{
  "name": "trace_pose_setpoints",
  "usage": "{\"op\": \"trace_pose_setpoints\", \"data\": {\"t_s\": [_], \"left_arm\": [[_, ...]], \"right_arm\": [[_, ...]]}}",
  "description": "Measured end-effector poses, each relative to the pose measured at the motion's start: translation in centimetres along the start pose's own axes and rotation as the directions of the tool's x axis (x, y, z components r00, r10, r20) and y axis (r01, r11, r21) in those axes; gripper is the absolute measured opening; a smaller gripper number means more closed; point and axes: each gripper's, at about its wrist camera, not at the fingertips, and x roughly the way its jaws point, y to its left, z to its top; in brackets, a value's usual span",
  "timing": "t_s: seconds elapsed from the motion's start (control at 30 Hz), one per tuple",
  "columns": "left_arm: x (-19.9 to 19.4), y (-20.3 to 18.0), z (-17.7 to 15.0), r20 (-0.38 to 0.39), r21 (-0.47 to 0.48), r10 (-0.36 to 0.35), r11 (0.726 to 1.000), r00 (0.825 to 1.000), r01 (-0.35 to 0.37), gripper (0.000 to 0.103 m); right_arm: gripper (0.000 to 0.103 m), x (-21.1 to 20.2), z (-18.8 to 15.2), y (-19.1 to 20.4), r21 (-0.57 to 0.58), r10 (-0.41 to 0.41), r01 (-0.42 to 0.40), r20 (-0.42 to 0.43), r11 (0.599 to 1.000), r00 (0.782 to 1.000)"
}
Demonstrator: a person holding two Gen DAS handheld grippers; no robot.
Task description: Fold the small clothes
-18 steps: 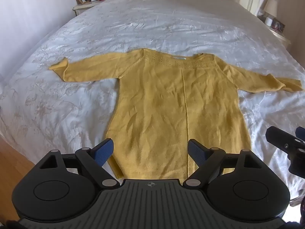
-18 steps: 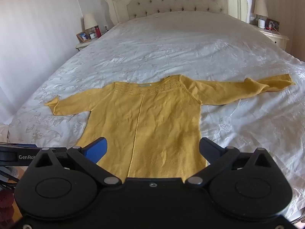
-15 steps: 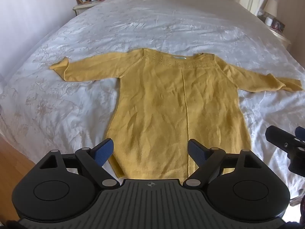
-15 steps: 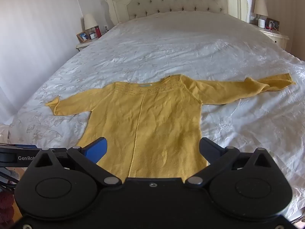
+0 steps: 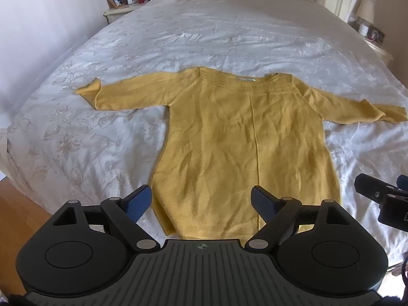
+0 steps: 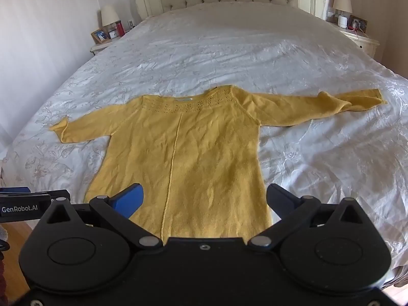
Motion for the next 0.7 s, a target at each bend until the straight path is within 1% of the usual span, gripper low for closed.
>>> {"op": "trace_pose_setpoints", "data": {"t_s": [0.3,0.7], "left_arm": [[-0.3,0.0,-0.6,-0.005,-0.001,0.012,1.0,1.0,-0.012,0.085],[0.1,0.0,-1.3,-0.025,-0.01,0.013,1.0,1.0,-0.013,0.085]], "right_arm": [[0.102,-0.1,-0.4,-0.1,0.0,-0.005,0.005,-0.025,1.0,1.0],[0.102,-0.2,-0.5,-0.3,0.006,-0.006,0.006,-0.024,1.0,1.0]]}}
